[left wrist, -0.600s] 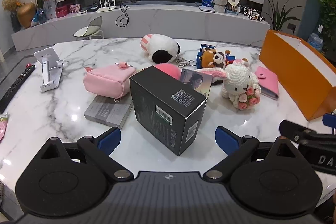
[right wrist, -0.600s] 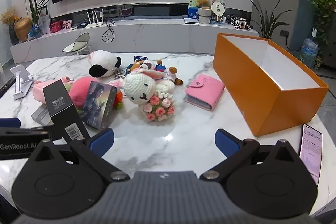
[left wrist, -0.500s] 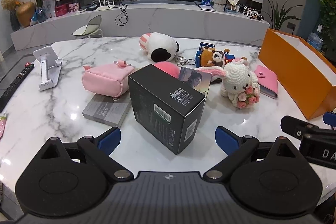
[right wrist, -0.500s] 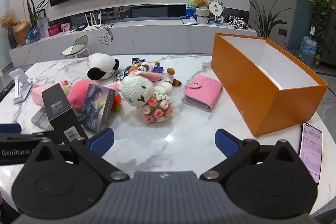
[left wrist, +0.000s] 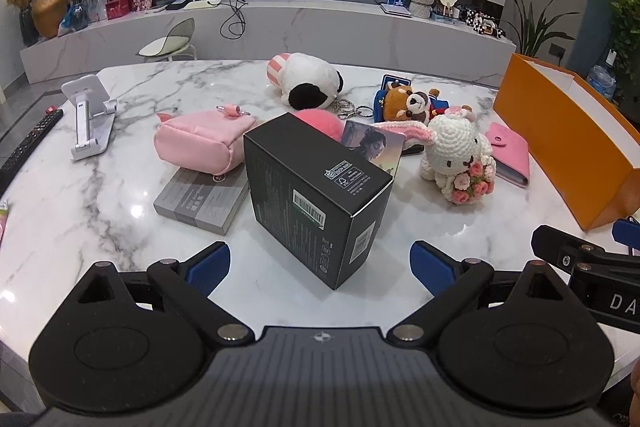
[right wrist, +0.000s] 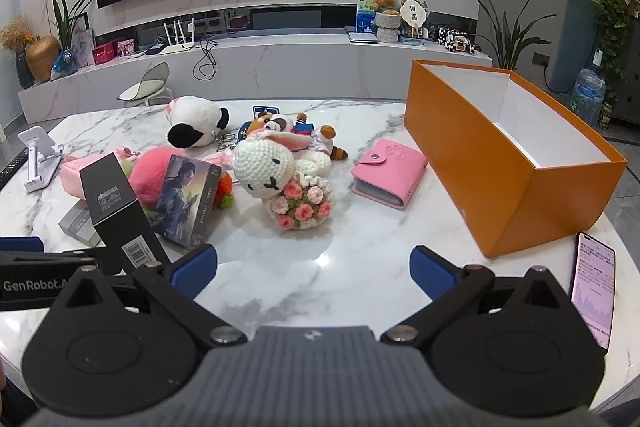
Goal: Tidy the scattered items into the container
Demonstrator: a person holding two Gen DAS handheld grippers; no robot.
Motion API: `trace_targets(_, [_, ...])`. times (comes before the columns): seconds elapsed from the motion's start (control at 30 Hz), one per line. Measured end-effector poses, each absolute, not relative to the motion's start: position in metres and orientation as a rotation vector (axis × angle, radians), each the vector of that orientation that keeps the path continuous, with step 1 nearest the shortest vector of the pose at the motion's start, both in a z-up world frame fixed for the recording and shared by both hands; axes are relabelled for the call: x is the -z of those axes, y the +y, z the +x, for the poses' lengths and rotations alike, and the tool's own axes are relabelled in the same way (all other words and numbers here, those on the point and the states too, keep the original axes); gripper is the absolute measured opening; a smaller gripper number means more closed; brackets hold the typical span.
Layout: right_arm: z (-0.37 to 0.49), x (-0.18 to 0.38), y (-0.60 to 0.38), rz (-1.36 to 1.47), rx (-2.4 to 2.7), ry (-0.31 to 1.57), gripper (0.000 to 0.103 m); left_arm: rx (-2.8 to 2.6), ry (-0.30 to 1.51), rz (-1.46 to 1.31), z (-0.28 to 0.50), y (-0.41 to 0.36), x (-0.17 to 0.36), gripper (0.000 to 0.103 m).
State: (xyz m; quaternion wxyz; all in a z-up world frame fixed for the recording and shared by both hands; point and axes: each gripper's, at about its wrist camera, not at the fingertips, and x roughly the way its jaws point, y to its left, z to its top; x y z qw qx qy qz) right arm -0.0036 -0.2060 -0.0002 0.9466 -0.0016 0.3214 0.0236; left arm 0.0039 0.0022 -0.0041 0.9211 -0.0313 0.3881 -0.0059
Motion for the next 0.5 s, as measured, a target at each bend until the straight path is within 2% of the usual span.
trace_targets(0.5, [-0.0044, 0.0003, -0.2063, 0.0, -0.051, 0.656, 0.103, 0.017, 0.8, -0.058, 0.0032, 0.0005, 0.0047, 0.103])
